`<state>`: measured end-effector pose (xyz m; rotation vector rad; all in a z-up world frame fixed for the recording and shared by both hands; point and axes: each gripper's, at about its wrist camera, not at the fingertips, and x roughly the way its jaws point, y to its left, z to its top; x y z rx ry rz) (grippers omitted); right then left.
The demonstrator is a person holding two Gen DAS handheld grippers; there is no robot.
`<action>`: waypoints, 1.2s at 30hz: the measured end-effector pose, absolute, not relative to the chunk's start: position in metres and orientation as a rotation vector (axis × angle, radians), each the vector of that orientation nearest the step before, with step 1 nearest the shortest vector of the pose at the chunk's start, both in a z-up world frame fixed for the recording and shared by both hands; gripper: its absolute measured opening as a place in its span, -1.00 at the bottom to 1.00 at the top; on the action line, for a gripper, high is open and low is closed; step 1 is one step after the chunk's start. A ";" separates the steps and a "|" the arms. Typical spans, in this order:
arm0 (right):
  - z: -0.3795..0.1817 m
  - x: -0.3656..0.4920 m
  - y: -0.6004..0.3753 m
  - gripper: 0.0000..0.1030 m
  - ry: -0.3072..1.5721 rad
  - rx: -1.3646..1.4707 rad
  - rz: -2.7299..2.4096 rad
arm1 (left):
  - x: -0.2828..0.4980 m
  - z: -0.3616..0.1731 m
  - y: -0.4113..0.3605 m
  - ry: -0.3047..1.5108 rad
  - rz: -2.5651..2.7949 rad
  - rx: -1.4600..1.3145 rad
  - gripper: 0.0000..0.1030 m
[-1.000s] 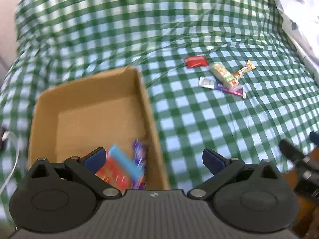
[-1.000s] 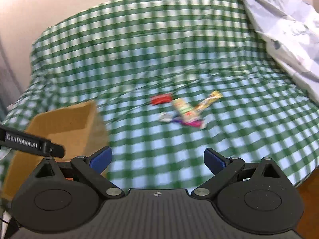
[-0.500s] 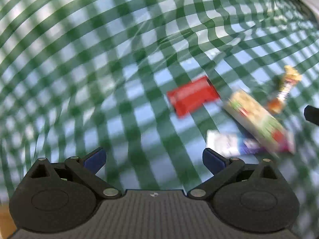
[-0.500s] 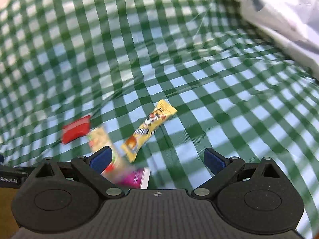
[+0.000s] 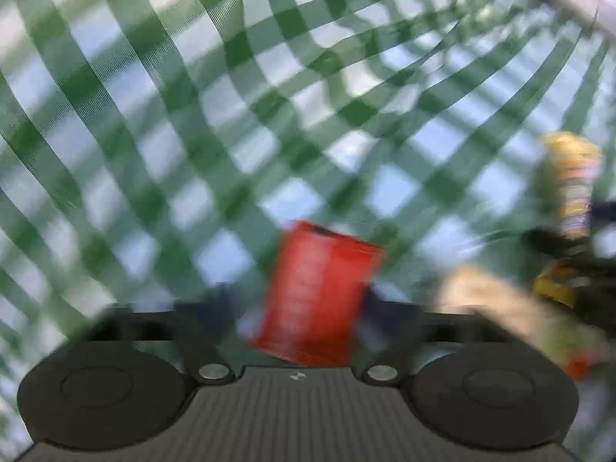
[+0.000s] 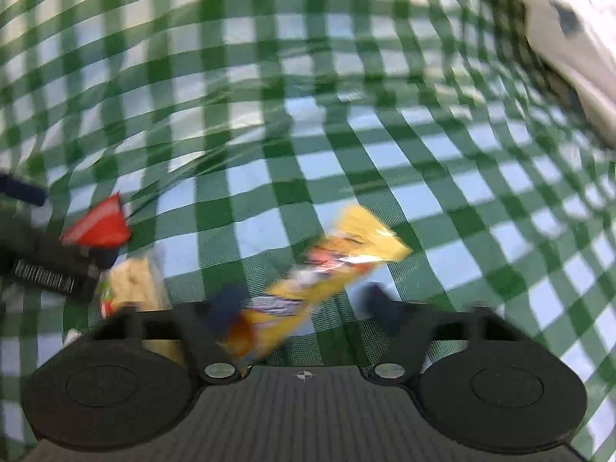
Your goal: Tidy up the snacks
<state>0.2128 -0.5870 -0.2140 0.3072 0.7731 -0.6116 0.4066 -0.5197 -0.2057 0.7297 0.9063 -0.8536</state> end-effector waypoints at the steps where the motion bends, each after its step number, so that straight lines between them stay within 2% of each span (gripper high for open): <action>1: -0.213 0.212 -0.585 -0.40 0.772 0.292 -0.606 | 0.407 -0.204 -0.518 0.925 -0.833 0.713 -0.11; 2: -0.212 0.210 -0.586 -0.51 0.776 0.299 -0.602 | 0.406 -0.203 -0.516 0.920 -0.813 0.717 -0.12; 3: -0.210 0.210 -0.587 -0.53 0.777 0.309 -0.599 | 0.405 -0.200 -0.511 0.915 -0.804 0.709 -0.13; 9: -0.185 0.175 -0.596 -0.53 0.740 0.354 -0.661 | 0.388 -0.154 -0.459 0.923 -0.775 0.524 -0.14; 16: -0.135 0.097 -0.561 -0.53 0.672 0.368 -0.679 | 0.311 -0.081 -0.400 0.859 -0.726 0.448 -0.13; 25: -0.076 -0.004 -0.462 -0.53 0.644 0.410 -0.580 | 0.203 -0.026 -0.309 0.880 -0.584 0.449 -0.13; 36: -0.024 -0.059 -0.311 -0.53 0.639 0.339 -0.310 | 0.099 0.017 -0.161 0.900 -0.442 0.382 -0.13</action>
